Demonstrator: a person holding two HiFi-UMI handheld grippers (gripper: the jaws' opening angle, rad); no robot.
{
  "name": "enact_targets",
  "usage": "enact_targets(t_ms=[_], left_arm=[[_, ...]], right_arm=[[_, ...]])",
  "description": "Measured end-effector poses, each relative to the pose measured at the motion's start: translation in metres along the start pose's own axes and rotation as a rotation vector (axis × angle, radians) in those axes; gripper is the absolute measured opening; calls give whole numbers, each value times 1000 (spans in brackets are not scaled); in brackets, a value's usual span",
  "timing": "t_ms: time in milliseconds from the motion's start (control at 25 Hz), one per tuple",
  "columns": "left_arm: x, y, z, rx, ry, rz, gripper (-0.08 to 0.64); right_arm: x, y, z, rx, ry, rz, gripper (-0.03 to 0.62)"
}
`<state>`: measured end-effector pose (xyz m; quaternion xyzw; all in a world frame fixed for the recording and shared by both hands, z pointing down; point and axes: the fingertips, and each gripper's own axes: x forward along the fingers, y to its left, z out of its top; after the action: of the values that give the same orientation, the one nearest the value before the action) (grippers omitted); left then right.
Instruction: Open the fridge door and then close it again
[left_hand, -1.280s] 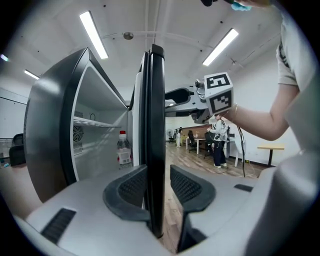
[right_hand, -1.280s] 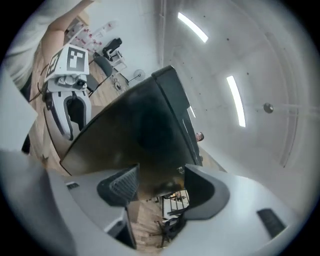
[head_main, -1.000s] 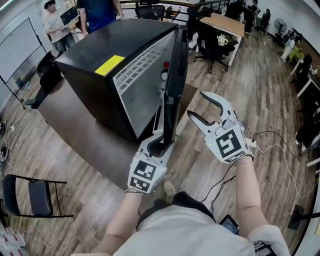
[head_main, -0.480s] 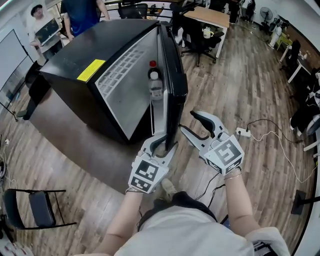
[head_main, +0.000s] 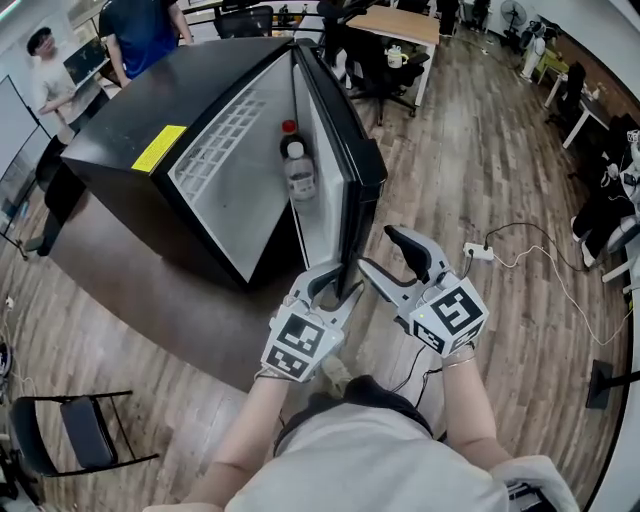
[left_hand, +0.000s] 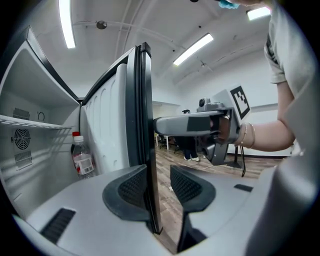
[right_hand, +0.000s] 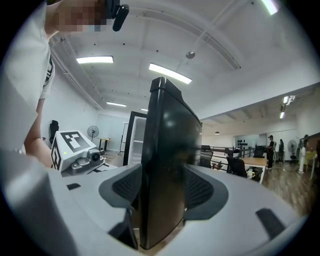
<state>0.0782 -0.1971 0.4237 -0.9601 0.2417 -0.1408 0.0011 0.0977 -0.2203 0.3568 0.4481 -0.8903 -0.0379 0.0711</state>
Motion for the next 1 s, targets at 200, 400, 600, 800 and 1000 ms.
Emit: enact_targets(t_ms=[200,400,600,800,1000], left_arm=[[11,-4,1,2,-3,-63,129],[25,-10,6,-5,-4,-119,129],[36,-13,10,-17,-16,-136,129],[44,-26,12,-39,-24,-158,127],[44,-27,18,-62,-16,-163,127]], right_arm=[[2,-1,-9,70,-26,-57,249],[2,-13,-10,85,-33,-125,223],[6,-20,-6,98,-21,-169,209],[-6,-32,-12,82,-6,-218,178],[-13,-39,-9,92,-21,-214,170]])
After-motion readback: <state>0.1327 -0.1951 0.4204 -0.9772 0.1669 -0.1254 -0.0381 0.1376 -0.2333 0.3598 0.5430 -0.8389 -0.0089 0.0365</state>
